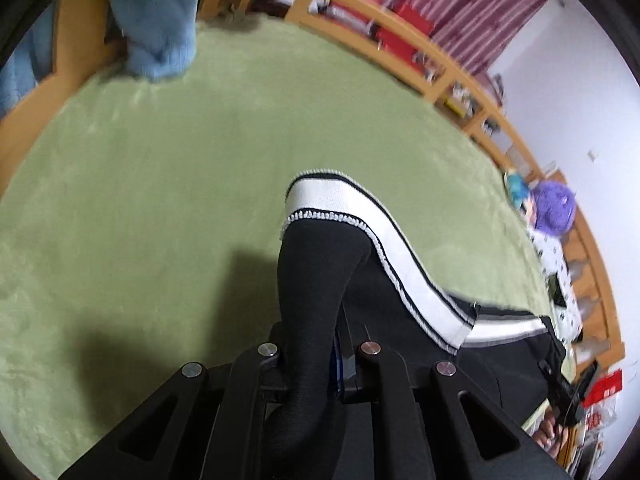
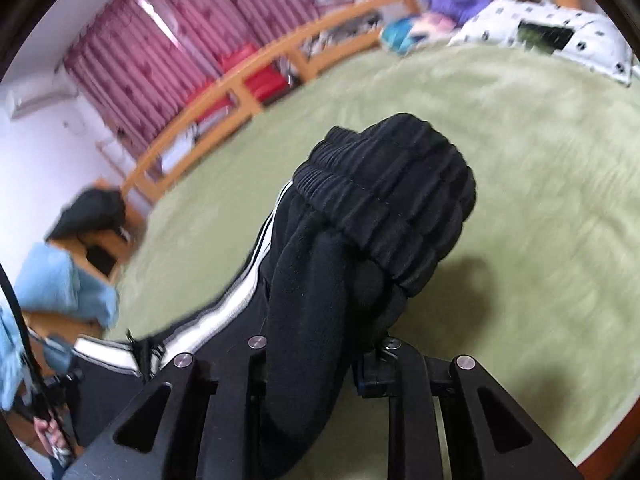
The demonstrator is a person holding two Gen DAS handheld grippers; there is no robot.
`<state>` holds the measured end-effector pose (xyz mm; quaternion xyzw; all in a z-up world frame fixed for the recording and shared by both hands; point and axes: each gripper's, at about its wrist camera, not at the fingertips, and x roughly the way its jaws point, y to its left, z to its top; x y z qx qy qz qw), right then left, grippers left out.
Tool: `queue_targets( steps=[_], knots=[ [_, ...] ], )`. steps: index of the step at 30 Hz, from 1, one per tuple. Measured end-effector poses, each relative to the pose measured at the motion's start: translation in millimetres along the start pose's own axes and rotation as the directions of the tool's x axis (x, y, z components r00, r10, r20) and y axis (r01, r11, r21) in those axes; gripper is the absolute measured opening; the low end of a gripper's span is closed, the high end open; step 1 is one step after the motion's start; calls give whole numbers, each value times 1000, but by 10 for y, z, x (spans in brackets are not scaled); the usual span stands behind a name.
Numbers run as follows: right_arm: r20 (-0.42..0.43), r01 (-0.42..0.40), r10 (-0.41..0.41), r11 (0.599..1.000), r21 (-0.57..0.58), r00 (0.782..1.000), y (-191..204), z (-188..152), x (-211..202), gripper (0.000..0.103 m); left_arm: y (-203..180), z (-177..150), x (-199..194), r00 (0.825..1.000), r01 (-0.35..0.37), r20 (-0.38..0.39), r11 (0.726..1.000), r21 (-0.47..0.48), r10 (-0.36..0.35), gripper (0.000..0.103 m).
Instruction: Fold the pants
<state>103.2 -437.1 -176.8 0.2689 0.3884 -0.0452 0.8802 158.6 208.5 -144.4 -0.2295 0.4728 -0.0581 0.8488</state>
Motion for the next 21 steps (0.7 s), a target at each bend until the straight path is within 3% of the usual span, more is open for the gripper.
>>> queue_targets(
  steps=[2, 4, 5, 7, 9, 13, 16, 21],
  knots=[
    [-45, 43, -42, 998, 36, 998, -115, -54, 87, 26, -12, -109, 175, 995, -95, -17, 995, 34, 96, 19],
    [-119, 40, -28, 994, 103, 993, -279, -55, 159, 36, -50, -170, 300, 983, -173, -38, 981, 90, 177, 29],
    [-176, 59, -34, 989, 138, 984, -379, -81, 183, 44, -61, -199, 333, 978, -194, -51, 975, 108, 201, 34],
    [-222, 118, -88, 985, 128, 971, -437, -173, 101, 46, -51, -258, 283, 972, -223, -54, 969, 108, 229, 48],
    [-206, 142, -124, 987, 76, 971, -354, -244, -57, 46, -77, -354, 147, 969, -242, -24, 962, 125, 246, 65],
    [-132, 158, -160, 987, -25, 978, 6, -406, -422, 48, -105, -618, -127, 971, -237, 8, 955, 178, 240, 68],
    [-108, 90, -101, 991, -101, 989, 450, -530, -474, 50, -96, -812, -239, 981, -187, -19, 968, 165, 193, 69],
    [-174, -66, 15, 954, -292, 985, 1479, -883, -212, 49, 20, -1060, -452, 988, -149, -15, 984, 96, 152, 69]
  ],
)
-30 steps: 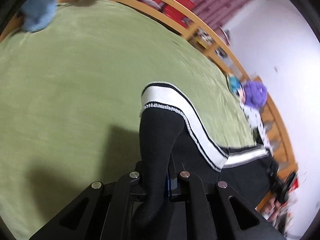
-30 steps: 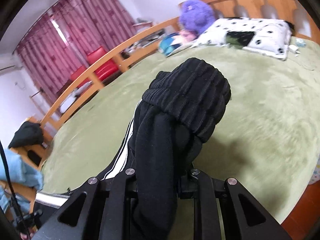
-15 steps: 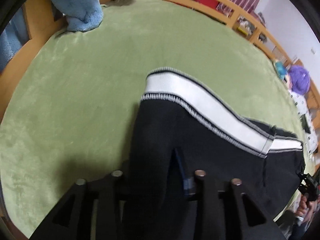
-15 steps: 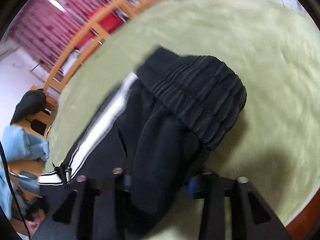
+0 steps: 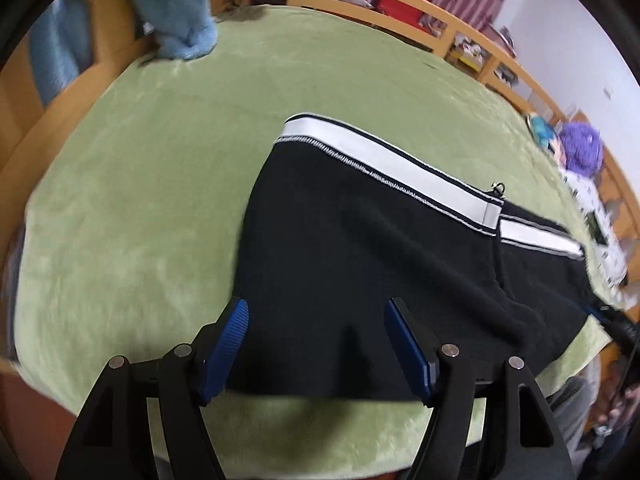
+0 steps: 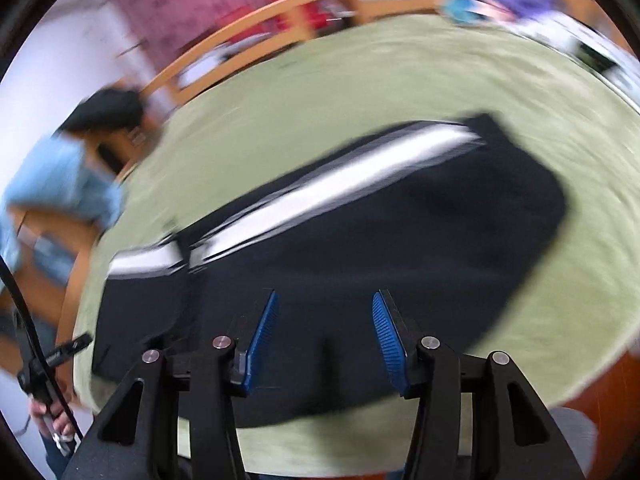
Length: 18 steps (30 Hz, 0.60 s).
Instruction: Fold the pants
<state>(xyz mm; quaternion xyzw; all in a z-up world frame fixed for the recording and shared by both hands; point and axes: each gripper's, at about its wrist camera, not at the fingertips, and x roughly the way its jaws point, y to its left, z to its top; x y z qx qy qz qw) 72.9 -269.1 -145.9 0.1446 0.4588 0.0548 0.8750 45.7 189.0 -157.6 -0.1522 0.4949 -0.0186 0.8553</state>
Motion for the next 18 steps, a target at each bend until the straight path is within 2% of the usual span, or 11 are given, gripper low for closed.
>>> queue_targets(
  steps=[1, 3, 5, 8, 9, 10, 11, 13, 14, 15, 18],
  knots=[
    [-21, -31, 30, 999, -43, 999, 223, -20, 113, 48, 36, -22, -14, 1000, 15, -3, 1000, -15, -15, 69],
    [-71, -97, 89, 987, -125, 993, 649, -33, 344, 35, 127, -81, -65, 999, 31, -9, 999, -44, -31, 69],
    [-128, -129, 107, 975, -180, 986, 987, -86, 557, 32, 212, -146, -136, 999, 35, 2, 997, -73, -35, 69],
    [-205, -196, 155, 960, -200, 966, 1288, -223, 771, 34, 303, -240, -240, 998, 61, 14, 993, -104, -60, 69],
    [-225, -206, 159, 957, -205, 961, 1353, -269, 825, 42, 339, -266, -272, 998, 65, 21, 991, -117, -63, 69],
    [-240, -203, 150, 955, -218, 959, 1427, -322, 883, 43, 363, -288, -296, 997, 69, 27, 989, -129, -66, 69],
    [-236, -183, 127, 955, -232, 964, 1475, -378, 905, 43, 391, -309, -314, 997, 79, 31, 986, -144, -75, 69],
    [-233, -161, 96, 946, -280, 968, 1546, -444, 936, 12, 426, -317, -314, 996, 91, 28, 983, -158, -88, 69],
    [-225, -170, 104, 939, -298, 969, 1564, -455, 900, 8, 431, -317, -312, 996, 91, 27, 983, -161, -88, 69],
    [-178, -177, 129, 939, -295, 976, 1535, -432, 784, 8, 437, -321, -323, 996, 92, 30, 982, -167, -88, 69],
    [-93, -219, 203, 951, -218, 975, 1275, -311, 468, 7, 418, -339, -376, 993, 117, 54, 979, -169, -109, 69]
  ],
)
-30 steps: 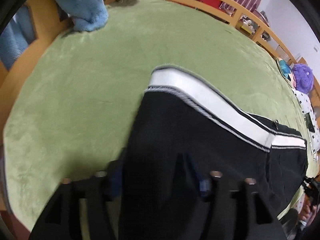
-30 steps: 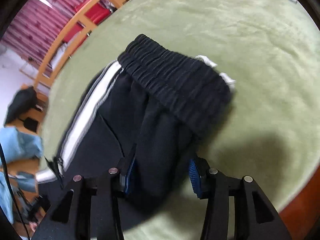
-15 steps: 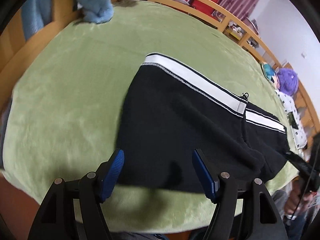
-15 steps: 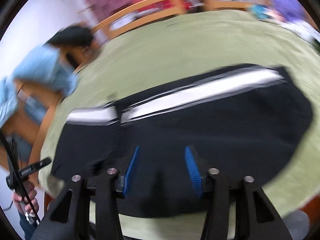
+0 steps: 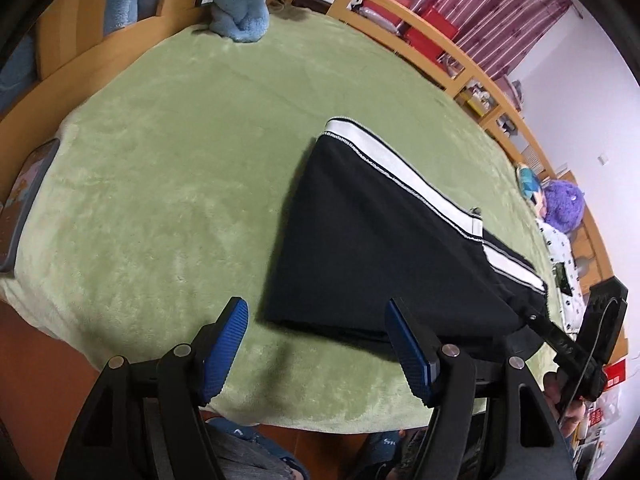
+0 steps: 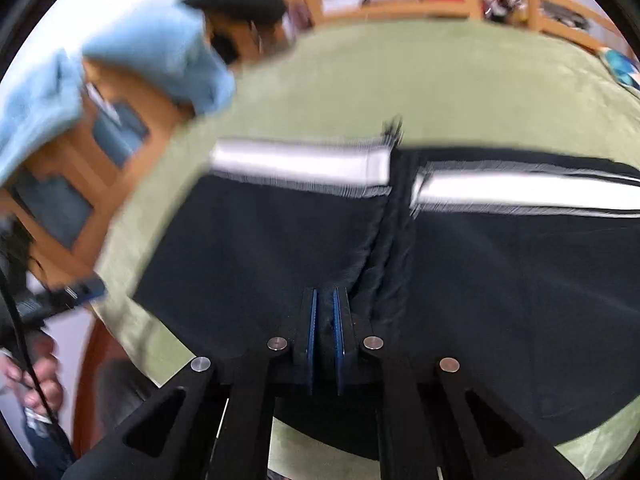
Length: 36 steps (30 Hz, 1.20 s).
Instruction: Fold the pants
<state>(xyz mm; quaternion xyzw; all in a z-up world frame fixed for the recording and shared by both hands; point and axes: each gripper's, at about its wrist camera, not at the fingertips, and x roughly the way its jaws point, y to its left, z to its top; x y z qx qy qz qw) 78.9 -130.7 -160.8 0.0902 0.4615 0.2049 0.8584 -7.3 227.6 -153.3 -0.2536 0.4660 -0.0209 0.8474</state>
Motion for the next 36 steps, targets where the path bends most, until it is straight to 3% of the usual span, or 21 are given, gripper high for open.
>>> queue_targets(
  steps=[2, 7, 10, 14, 17, 20, 21, 23, 24, 27, 30, 33, 36],
  knots=[
    [9, -2, 2, 999, 40, 1000, -130, -28, -121, 7, -5, -7, -10, 1000, 16, 2, 1000, 6, -16, 69],
    [-168, 20, -25, 999, -29, 986, -38, -269, 365, 16, -149, 26, 141, 1000, 7, -30, 1000, 26, -6, 69],
    [-133, -3, -2, 999, -37, 991, -48, -214, 301, 21, -192, 19, 157, 999, 5, -33, 999, 39, -3, 69],
    [-35, -11, 11, 1000, -10, 999, -148, 54, 180, 44, -195, 23, 200, 999, -22, -48, 999, 43, 24, 69],
    [-28, 9, -9, 1000, -5, 1000, -183, 296, 356, 44, -195, 28, 218, 998, -36, -53, 999, 28, 38, 69],
    [-81, 27, -27, 1000, -4, 996, -250, 423, 713, 43, -190, 65, 218, 998, -49, -46, 999, 14, 49, 69],
    [-103, 39, -40, 999, -19, 994, -258, 437, 831, 36, -194, 84, 220, 998, -51, -44, 999, 14, 52, 69],
    [-127, 76, -86, 994, -83, 988, -252, 460, 955, 10, -204, 115, 210, 998, -56, -32, 998, 21, 56, 69],
    [-101, 54, -61, 996, -77, 993, -285, 485, 897, 9, -217, 122, 198, 998, -50, -23, 998, 27, 50, 69],
    [-35, -58, 63, 992, 111, 997, -627, 616, 732, 9, -312, 157, 224, 1000, -14, 2, 998, 57, 14, 70],
    [-102, -34, 49, 990, 137, 994, -722, 556, 935, 11, -446, 192, 409, 1000, -11, -22, 996, 90, 13, 70],
    [-116, 28, -21, 998, 61, 993, -613, 456, 889, 24, -478, 134, 654, 994, -68, -74, 992, 109, 76, 70],
    [-46, 29, -25, 997, 78, 999, -561, 360, 493, 29, -456, -44, 958, 964, -201, -136, 961, 192, 228, 70]
  ],
)
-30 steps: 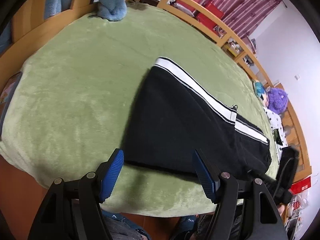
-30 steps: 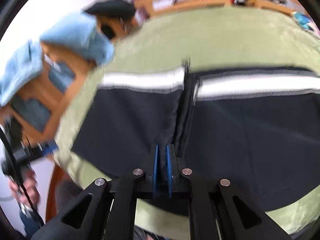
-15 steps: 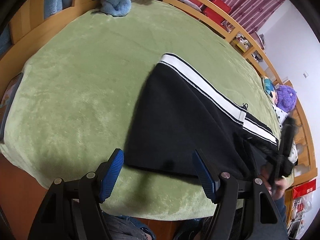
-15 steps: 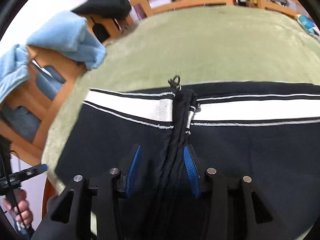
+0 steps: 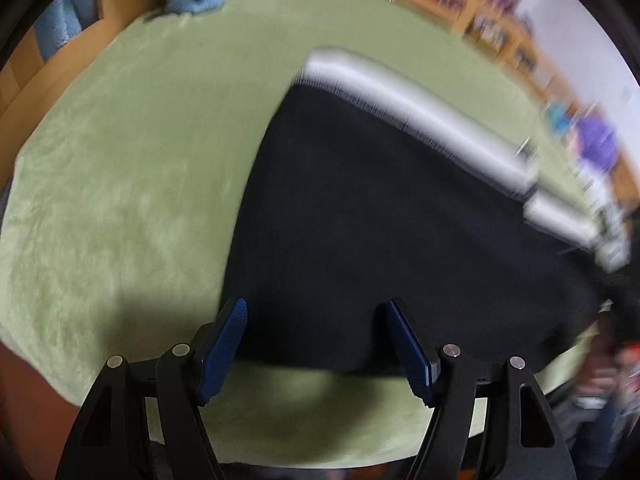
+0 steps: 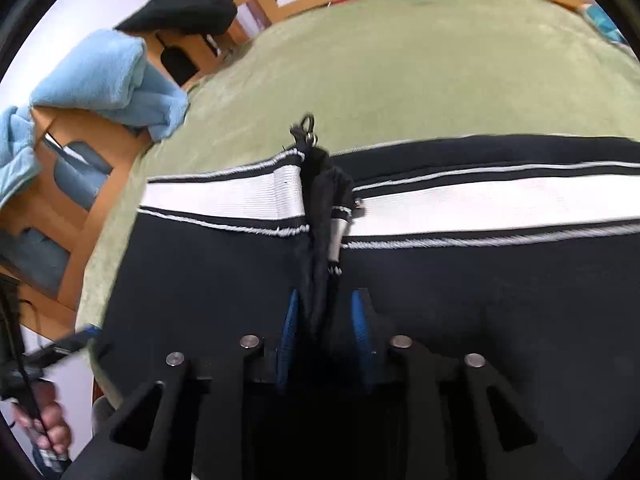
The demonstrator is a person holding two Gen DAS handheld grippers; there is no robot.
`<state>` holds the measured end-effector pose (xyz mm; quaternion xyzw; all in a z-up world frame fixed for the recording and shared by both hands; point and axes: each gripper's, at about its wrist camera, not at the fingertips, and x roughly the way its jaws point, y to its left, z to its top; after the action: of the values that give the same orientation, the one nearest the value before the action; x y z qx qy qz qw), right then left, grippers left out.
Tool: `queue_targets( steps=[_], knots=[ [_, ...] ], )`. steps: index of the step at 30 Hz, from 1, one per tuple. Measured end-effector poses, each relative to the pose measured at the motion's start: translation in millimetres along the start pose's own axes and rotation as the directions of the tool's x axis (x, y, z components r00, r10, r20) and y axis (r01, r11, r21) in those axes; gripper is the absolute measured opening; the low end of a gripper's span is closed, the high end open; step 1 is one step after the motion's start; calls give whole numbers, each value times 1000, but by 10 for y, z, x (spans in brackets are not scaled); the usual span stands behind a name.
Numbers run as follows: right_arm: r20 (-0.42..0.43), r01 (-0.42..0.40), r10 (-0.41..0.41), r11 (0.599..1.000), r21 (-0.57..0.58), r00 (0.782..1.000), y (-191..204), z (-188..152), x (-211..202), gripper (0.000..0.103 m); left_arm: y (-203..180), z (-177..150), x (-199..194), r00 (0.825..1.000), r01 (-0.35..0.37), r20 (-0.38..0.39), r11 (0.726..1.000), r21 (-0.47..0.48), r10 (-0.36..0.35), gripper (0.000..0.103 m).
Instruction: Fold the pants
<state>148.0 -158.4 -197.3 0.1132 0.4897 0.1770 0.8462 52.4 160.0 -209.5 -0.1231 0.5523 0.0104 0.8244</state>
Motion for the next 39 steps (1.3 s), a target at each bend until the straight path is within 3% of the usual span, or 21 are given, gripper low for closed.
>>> queue_targets(
  steps=[4, 7, 10, 13, 16, 19, 20, 24, 29, 31, 33, 35, 37, 39],
  knots=[
    [22, -87, 89, 994, -59, 996, 240, -317, -296, 31, -99, -56, -110, 999, -27, 36, 998, 60, 25, 72],
    [-27, -70, 67, 987, -143, 997, 349, -694, -182, 31, -14, 15, -257, 996, 56, 64, 998, -9, -56, 72],
    [-59, -59, 53, 991, -121, 997, 263, -869, -5, 36, 104, 42, -279, 994, 82, 81, 993, -86, -75, 72],
    [-70, -99, 95, 994, -51, 993, 183, -795, -97, 37, 272, 14, -256, 993, 87, 94, 988, -129, -75, 72],
    [-36, -116, 116, 993, -5, 993, 74, -719, -266, 40, 391, -109, -199, 993, 43, 119, 989, -141, -26, 72],
    [-9, -80, 79, 997, -18, 997, 19, -705, -431, 45, 513, -169, -88, 986, 137, 116, 973, -188, -116, 73],
    [-2, -67, 67, 998, -14, 998, -5, -689, -484, 45, 555, -159, -30, 978, 192, 122, 961, -198, -170, 75],
    [5, -64, 64, 996, 59, 998, -163, -708, -568, 45, 520, -80, 80, 955, 280, 150, 941, -190, -254, 75],
    [-5, -55, 56, 989, 138, 998, -317, -783, -563, 45, 434, -64, 152, 945, 305, 186, 929, -210, -268, 75],
    [-15, -65, 69, 982, 175, 997, -422, -824, -574, 45, 406, -46, 95, 941, 314, 200, 925, -215, -273, 60],
    [-16, -72, 77, 976, 205, 997, -495, -836, -599, 45, 415, -65, 23, 940, 315, 207, 922, -227, -270, 36],
    [1, -68, 70, 976, 206, 998, -527, -823, -677, 45, 434, -39, -97, 921, 364, 228, 905, -219, -315, 18],
    [28, -52, 48, 980, 194, 998, -557, -803, -794, 45, 351, -3, -314, 908, 380, 265, 904, -195, -325, 17],
    [58, -49, 39, 980, 190, 998, -614, -795, -938, 45, 189, 68, -546, 908, 351, 295, 925, -148, -298, 16]
  ],
)
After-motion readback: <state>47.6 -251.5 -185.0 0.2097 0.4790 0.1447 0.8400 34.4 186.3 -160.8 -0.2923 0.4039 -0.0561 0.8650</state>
